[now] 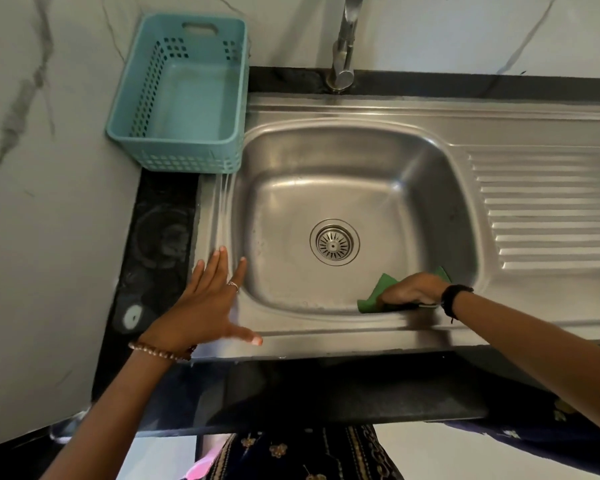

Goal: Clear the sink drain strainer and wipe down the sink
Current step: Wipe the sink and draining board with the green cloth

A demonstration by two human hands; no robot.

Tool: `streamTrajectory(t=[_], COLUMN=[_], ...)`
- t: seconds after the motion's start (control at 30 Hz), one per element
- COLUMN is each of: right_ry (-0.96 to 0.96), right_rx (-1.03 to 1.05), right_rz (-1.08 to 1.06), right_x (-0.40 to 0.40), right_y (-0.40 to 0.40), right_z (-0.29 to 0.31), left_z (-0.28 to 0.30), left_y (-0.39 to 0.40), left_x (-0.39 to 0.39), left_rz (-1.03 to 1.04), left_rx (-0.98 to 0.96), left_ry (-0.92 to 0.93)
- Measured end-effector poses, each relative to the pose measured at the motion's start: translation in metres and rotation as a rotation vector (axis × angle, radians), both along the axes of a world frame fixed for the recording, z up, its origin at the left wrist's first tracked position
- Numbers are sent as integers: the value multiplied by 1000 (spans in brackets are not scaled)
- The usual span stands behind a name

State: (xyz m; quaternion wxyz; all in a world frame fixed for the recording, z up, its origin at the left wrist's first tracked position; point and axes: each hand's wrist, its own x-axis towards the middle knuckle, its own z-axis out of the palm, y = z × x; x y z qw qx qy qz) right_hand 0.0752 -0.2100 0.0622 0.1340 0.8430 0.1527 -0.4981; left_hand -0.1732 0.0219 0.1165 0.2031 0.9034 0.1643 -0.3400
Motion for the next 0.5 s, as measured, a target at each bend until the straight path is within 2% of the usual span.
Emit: streamTrajectory(t=[0.13,0.27,0.5], right_ry=[93,231,458], right_rx=[173,286,482], right_rz=[-33,-168,-553], right_x=[-35,-71,-119], right_y=[31,76,151], right_z=[7,5,-7], left_z=[-1,-2,0], left_y=[-2,-2,10], left_x=[1,0,8], left_rz=[16,30,-46], left_rx=[-7,-6,91], left_ry=[-17,-52,-112])
